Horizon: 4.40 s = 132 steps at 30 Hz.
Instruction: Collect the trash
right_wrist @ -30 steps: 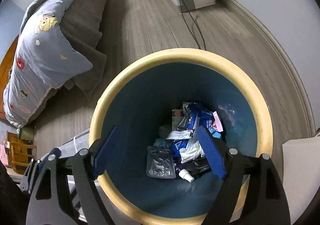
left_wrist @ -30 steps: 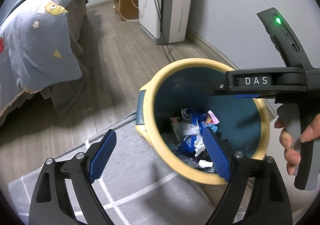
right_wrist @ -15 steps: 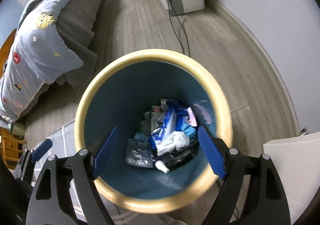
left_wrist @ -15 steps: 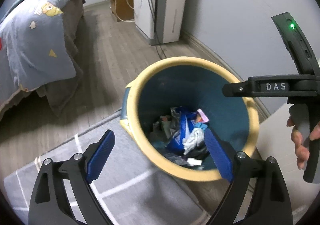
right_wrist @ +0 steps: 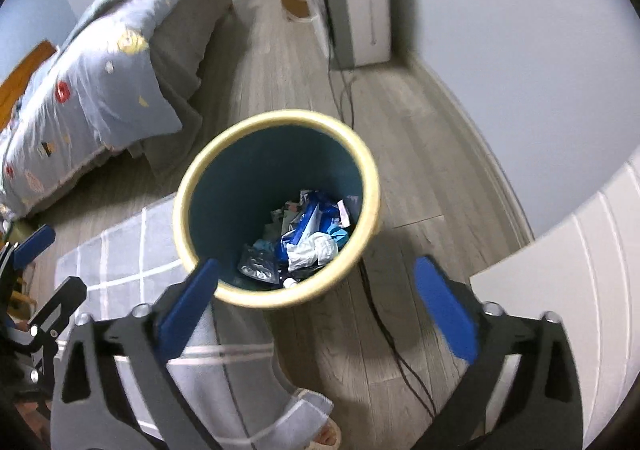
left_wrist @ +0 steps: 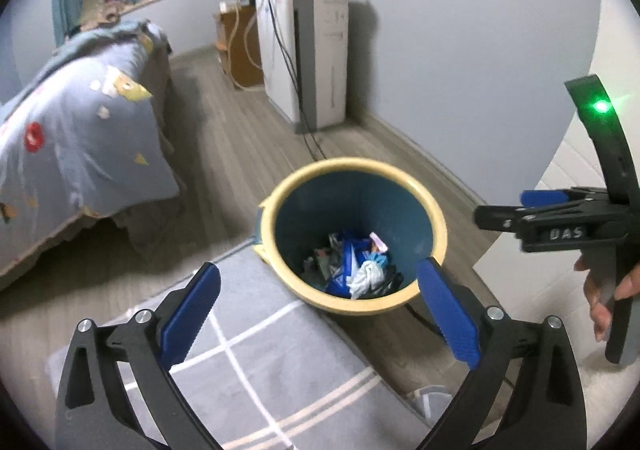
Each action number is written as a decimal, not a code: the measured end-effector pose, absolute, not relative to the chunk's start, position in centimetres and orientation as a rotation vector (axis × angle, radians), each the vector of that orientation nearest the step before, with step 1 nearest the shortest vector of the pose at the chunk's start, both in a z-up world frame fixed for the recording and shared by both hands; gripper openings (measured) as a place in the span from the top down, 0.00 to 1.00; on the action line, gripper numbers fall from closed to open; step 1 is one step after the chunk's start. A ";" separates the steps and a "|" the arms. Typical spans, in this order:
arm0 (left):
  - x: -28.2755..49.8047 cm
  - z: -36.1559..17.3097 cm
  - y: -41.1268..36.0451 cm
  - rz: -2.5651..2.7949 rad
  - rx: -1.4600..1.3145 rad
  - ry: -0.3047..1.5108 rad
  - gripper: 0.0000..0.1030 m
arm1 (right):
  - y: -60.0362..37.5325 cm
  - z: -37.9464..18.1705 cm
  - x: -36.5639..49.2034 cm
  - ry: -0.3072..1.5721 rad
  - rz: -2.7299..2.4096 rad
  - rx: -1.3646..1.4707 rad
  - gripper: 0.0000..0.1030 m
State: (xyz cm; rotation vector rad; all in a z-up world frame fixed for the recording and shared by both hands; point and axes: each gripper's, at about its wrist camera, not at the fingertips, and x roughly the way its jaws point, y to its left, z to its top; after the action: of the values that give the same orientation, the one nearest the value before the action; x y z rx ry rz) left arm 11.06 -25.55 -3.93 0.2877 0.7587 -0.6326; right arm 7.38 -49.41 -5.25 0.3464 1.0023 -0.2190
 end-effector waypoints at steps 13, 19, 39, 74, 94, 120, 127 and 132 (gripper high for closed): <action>6.5 -0.7 -20.9 -0.506 0.164 0.727 0.05 | -45.4 0.0 2.0 0.876 -0.235 0.211 0.05; 6.0 -0.8 -20.0 -0.496 0.183 0.711 0.05 | -42.9 1.3 1.4 0.809 -0.215 0.121 0.05; 7.0 -0.5 -21.6 -0.495 0.230 0.733 0.05 | -44.8 0.1 1.9 0.856 -0.287 0.180 0.05; 7.0 -0.7 -21.7 -0.507 0.235 0.732 0.05 | -44.8 0.3 1.8 0.852 -0.284 0.162 0.05; 7.0 -0.7 -21.7 -0.508 0.234 0.733 0.05 | -44.7 0.3 1.8 0.852 -0.285 0.160 0.05; 7.0 -0.7 -21.7 -0.510 0.232 0.733 0.05 | -44.7 0.2 1.9 0.853 -0.283 0.157 0.05; 6.5 -0.6 -22.1 -0.528 0.241 0.725 0.05 | -44.8 0.2 1.9 0.854 -0.283 0.157 0.05; 6.5 -0.3 -22.3 -0.538 0.230 0.727 0.05 | -45.2 -0.2 2.0 0.866 -0.289 0.168 0.05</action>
State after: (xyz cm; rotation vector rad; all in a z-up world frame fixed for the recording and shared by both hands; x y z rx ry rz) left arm 6.47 -22.32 -0.32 0.2295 0.7269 -0.5382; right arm 2.02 -45.23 -0.18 0.1679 0.8659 -0.2885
